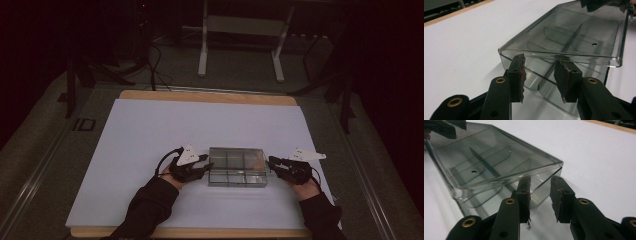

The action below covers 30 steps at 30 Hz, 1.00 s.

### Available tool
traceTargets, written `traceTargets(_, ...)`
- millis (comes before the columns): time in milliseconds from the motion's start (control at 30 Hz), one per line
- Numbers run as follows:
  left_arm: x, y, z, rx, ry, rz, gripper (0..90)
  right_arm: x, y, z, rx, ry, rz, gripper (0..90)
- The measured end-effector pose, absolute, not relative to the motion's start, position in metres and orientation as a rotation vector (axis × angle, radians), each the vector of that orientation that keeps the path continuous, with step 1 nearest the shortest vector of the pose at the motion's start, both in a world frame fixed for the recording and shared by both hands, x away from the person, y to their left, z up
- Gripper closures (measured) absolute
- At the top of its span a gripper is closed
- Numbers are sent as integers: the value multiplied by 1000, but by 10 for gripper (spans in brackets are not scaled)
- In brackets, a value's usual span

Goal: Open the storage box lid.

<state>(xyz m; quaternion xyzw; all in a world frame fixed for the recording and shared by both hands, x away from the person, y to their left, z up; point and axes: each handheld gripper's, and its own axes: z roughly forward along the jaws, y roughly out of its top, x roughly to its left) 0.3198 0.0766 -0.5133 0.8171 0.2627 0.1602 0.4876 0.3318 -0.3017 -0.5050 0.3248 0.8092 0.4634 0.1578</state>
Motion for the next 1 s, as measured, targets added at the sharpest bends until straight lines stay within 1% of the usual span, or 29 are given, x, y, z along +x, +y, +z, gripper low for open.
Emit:
traceTargets(233, 325, 75, -508, 1974, 630, 426, 622, 338, -301, -503, 918, 2301, 1331, 680)
traceTargets(400, 327, 74, -507, 1956, 621, 443, 685, 341, -300, -501, 916, 2292, 1344, 682)
traceTargets(500, 327, 74, -506, 1954, 616, 472, 714, 343, -298, -501, 910, 2290, 1342, 703)
traceTargets(667, 330, 75, -503, 1941, 626, 474, 750, 345, -295, -498, 900, 2284, 1342, 739)
traceTargets(1000, 336, 72, -501, 1894, 674, 520, 807, 353, -288, -495, 935, 2240, 1347, 768)
